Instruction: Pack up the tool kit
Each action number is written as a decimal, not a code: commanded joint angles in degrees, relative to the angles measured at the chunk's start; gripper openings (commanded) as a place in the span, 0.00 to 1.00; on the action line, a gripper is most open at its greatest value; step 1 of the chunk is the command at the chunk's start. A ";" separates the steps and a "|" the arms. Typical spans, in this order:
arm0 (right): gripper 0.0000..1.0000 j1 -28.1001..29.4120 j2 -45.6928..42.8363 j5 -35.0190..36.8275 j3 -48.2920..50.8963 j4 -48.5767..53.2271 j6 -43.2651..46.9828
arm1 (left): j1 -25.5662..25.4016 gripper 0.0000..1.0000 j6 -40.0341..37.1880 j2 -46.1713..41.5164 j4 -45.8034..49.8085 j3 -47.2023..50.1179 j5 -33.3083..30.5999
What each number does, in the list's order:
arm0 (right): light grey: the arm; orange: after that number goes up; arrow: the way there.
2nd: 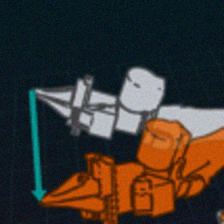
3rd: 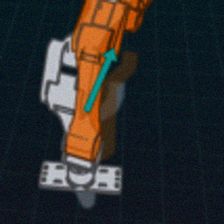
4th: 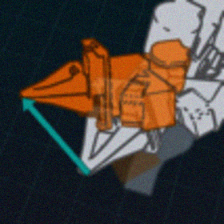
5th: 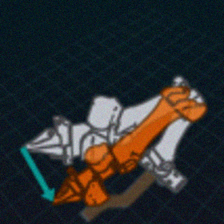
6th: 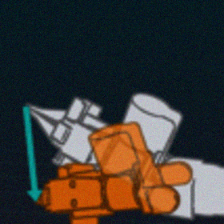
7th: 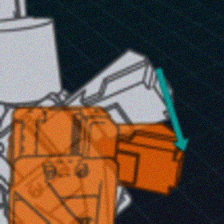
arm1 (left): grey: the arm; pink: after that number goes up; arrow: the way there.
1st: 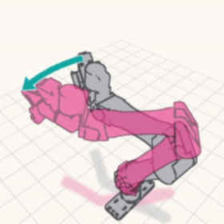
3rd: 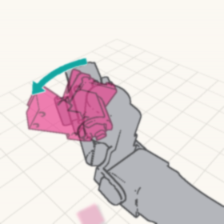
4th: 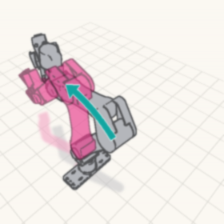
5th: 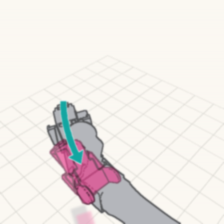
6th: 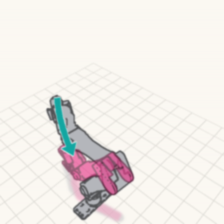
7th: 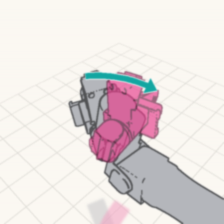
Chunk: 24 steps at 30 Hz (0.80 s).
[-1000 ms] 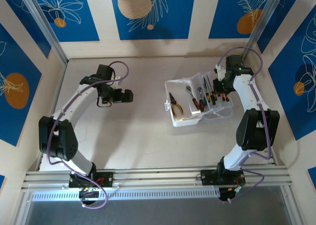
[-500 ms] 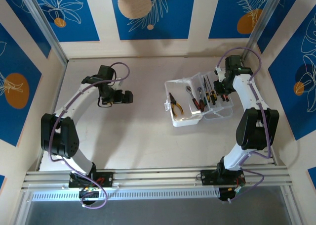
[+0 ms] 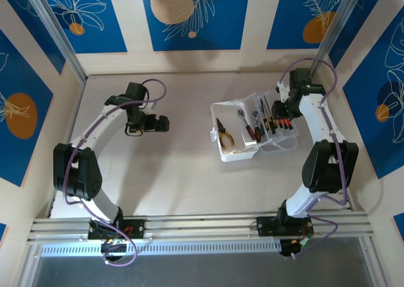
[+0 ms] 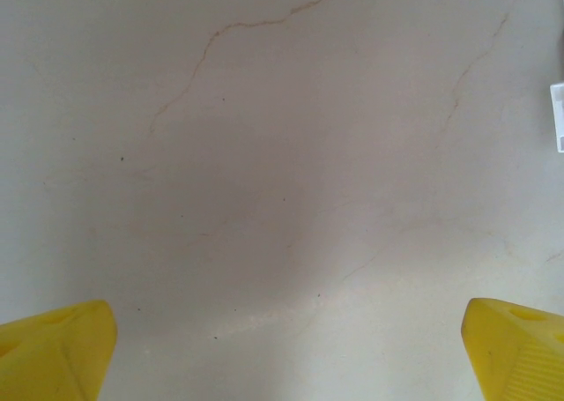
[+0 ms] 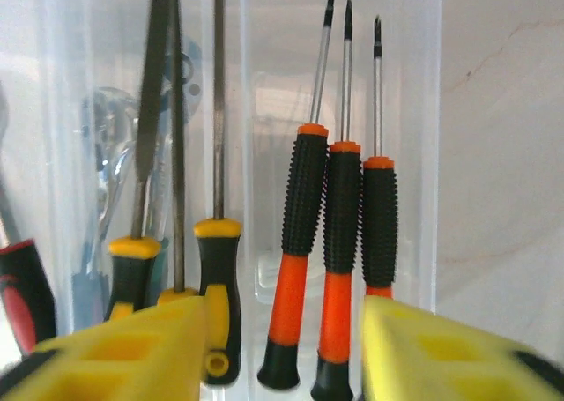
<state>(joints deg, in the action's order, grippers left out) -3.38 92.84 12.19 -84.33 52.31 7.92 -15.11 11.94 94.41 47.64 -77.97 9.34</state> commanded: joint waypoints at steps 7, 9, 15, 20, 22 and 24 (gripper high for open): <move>0.99 -6.24 -24.14 -5.61 7.40 3.00 -19.64 | -7.12 1.00 2.57 7.13 -2.28 -7.94 1.77; 0.99 -8.51 -29.09 -6.85 11.90 3.15 -25.29 | -9.21 1.00 2.78 10.23 -2.55 -10.55 1.73; 0.99 -15.90 -33.92 -13.40 23.64 4.24 -36.53 | -13.23 1.00 4.75 16.39 -7.23 -14.38 1.49; 0.99 -21.34 -36.20 -18.48 32.39 -1.31 -42.00 | -14.63 1.00 5.54 21.23 -8.25 -17.68 2.32; 0.99 -23.75 -36.01 -20.86 34.15 -2.73 -42.70 | -14.85 1.00 5.85 22.37 -8.76 -18.12 2.67; 0.99 -25.93 -35.22 -22.86 35.40 -3.55 -42.38 | -14.79 1.00 6.07 23.44 -9.31 -18.44 3.18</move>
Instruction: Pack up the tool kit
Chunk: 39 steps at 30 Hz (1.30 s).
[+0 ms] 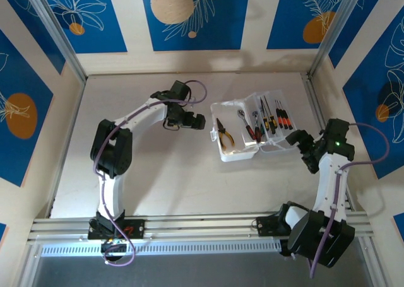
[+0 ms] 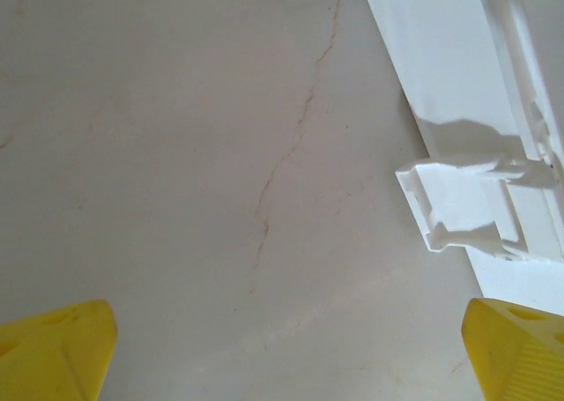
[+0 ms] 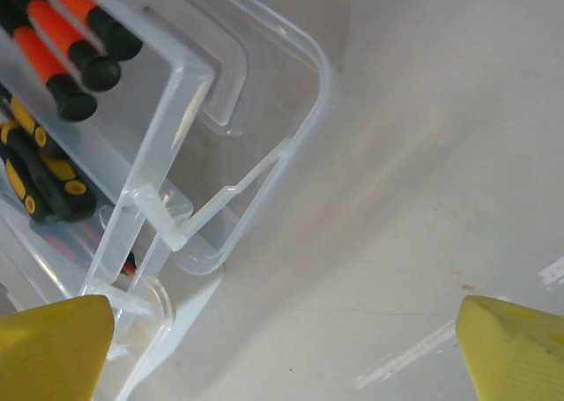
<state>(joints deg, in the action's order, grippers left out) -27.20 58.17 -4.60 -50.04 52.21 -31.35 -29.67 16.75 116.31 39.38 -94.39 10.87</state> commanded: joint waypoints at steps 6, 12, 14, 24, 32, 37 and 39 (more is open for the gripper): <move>0.76 -6.46 2.02 -9.78 5.51 -6.32 -2.35 | -0.39 1.00 2.03 4.57 -2.40 -3.25 3.14; 0.67 -7.13 4.10 -8.82 8.79 -9.44 -2.97 | -0.49 1.00 2.84 7.12 -2.99 -5.38 4.37; 0.66 -7.16 5.95 -8.74 8.91 -10.56 -3.05 | -0.56 1.00 3.02 7.82 -3.08 -6.18 4.74; 0.47 -7.24 14.54 -9.93 7.36 -18.66 -5.55 | -0.65 1.00 3.46 9.36 -3.41 -7.38 5.63; 0.43 -4.91 20.18 -8.31 5.46 -23.01 -7.23 | -0.65 1.00 3.98 10.42 -3.69 -7.92 6.35; 0.42 -2.48 22.67 -6.73 4.84 -25.08 -8.59 | -0.54 1.00 3.64 10.47 -3.08 -7.72 5.98; 0.41 -1.69 23.31 -5.72 4.60 -25.41 -8.93 | -0.49 1.00 3.55 10.53 -3.10 -7.65 6.07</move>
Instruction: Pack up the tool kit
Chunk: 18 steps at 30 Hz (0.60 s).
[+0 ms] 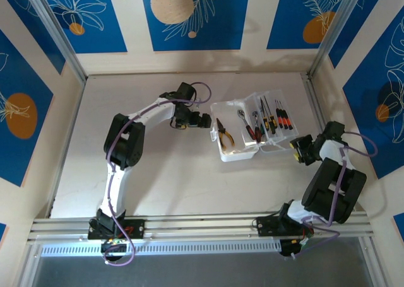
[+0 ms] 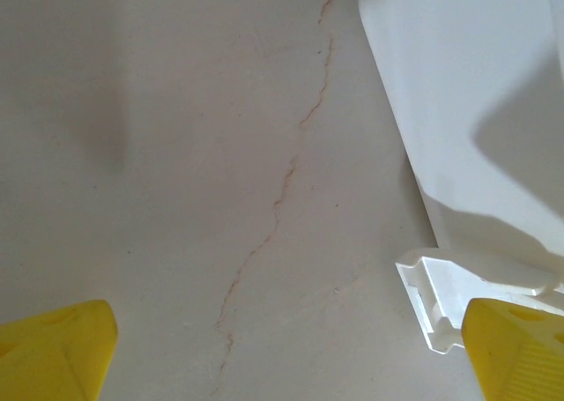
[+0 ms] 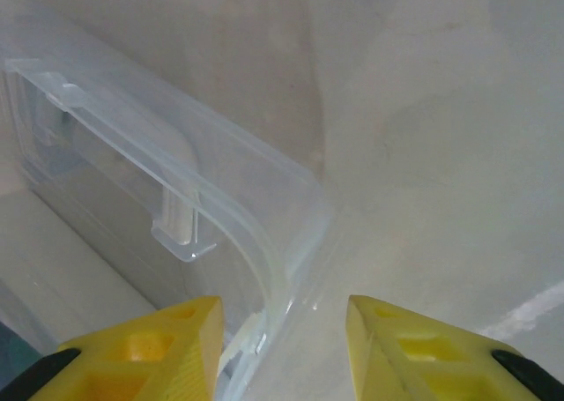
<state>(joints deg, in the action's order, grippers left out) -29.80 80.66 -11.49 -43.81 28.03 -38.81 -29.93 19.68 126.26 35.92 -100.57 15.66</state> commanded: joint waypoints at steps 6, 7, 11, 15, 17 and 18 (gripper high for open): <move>0.31 2.41 1.67 6.01 -0.95 -3.13 -3.74 | -0.27 1.00 0.88 1.35 0.38 -2.24 1.73; 0.29 2.68 1.94 6.84 -0.86 -3.34 -4.14 | -0.29 1.00 0.89 1.57 0.46 -2.55 1.87; 0.23 3.86 3.43 8.51 -1.01 -3.99 -4.42 | -0.34 1.00 0.97 2.25 0.72 -3.52 2.34; 0.20 5.65 4.54 9.46 -1.13 -4.78 -4.43 | -0.39 1.00 1.15 3.02 0.73 -3.92 2.61; 0.19 6.85 4.52 10.03 -1.05 -5.07 -4.27 | -0.39 1.00 1.24 3.42 0.64 -4.00 2.69; 0.18 7.24 4.47 10.22 -1.01 -5.17 -4.18 | -0.34 1.00 1.28 3.59 0.64 -4.05 2.79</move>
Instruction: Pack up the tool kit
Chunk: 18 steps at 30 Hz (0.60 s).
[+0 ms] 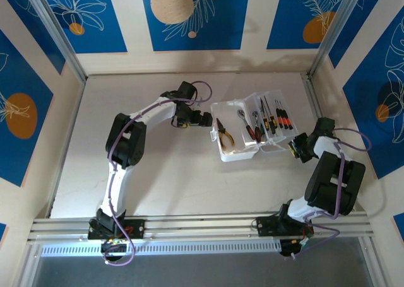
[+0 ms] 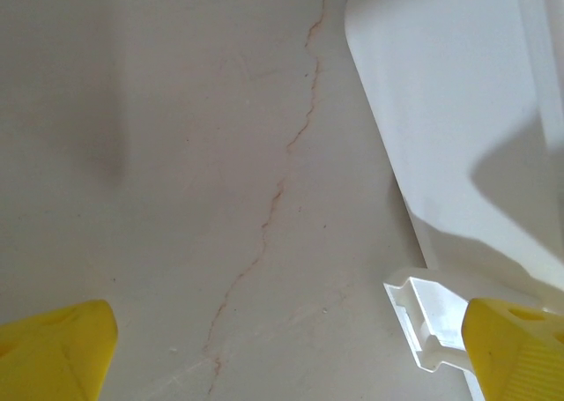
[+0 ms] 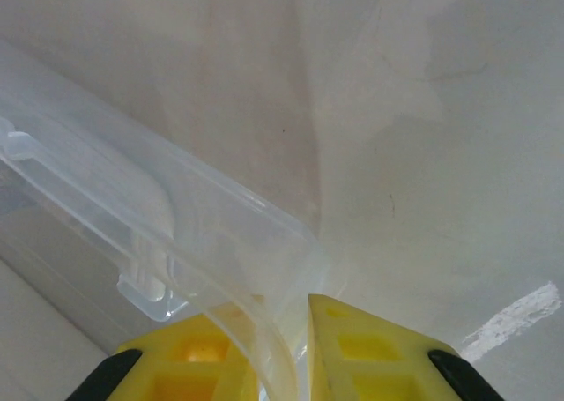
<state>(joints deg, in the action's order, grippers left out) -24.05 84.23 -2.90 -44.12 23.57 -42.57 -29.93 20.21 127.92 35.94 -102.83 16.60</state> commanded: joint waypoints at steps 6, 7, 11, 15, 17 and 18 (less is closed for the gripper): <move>0.00 4.13 -1.95 3.79 -1.48 0.78 0.77 | -0.43 1.00 1.28 3.14 0.27 -2.29 2.46; 0.00 4.48 -2.60 4.26 -1.75 1.43 1.09 | -0.48 1.00 1.40 3.37 0.17 -2.42 2.56; 0.00 6.21 -6.27 6.66 -2.89 4.18 2.71 | -0.69 1.00 1.85 3.97 -0.24 -2.64 2.98; 0.00 8.20 -10.96 10.14 -3.81 6.94 4.21 | -0.92 1.00 2.02 4.04 -0.39 -2.64 3.16; 0.00 9.36 -13.34 12.02 -4.47 8.39 5.00 | -1.14 1.00 2.18 4.05 -0.52 -2.60 3.26; 0.00 9.90 -14.26 12.94 -4.80 9.12 5.36 | -1.15 1.00 2.16 3.97 -0.56 -2.56 3.30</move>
<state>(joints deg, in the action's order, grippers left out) -16.29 74.15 10.63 -46.04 30.02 -41.36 -29.87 21.69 129.95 36.29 -103.96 17.61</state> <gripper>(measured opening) 0.064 0.997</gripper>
